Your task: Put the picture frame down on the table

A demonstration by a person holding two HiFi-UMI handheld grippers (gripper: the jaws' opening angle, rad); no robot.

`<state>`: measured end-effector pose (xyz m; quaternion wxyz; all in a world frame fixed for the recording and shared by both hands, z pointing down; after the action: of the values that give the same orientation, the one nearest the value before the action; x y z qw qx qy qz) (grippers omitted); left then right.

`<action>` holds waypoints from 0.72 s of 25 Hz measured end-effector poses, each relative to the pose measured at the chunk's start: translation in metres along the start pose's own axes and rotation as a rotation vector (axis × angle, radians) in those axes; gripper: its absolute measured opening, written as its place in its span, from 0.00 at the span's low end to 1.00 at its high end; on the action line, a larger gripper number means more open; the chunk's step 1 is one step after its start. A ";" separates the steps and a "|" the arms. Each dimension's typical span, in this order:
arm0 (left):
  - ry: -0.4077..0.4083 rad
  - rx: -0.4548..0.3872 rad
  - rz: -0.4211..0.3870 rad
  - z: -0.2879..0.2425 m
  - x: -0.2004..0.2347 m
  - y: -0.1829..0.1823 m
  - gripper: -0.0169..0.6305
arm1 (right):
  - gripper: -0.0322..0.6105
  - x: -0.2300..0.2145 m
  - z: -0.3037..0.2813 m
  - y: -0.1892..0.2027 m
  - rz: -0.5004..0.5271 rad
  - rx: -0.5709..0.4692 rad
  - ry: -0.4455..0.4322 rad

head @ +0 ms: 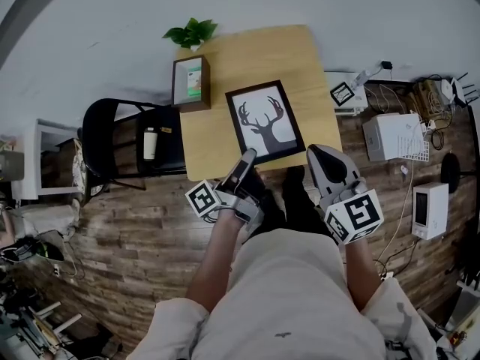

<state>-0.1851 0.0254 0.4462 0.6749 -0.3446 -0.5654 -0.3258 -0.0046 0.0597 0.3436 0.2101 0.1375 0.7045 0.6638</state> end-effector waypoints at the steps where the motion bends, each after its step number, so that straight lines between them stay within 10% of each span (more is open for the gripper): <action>1: -0.005 0.001 0.003 -0.001 0.002 0.000 0.12 | 0.05 -0.002 -0.001 0.002 -0.002 0.004 0.000; 18: -0.090 -0.025 0.004 -0.090 0.033 -0.016 0.11 | 0.05 -0.081 -0.076 0.003 -0.041 0.031 -0.037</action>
<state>-0.1453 -0.0597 0.4692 0.6449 -0.3685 -0.5904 -0.3158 0.0294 -0.0447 0.3580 0.2345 0.1387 0.7133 0.6458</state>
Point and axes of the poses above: the fingertips, and each gripper's own axes: z backward along the fingers, x to its left, y out of its underside, the point moved 5 cm from there along z, backward along the fingers, and after that the axes turned 14 degrees about -x, right-handed, at the moved point
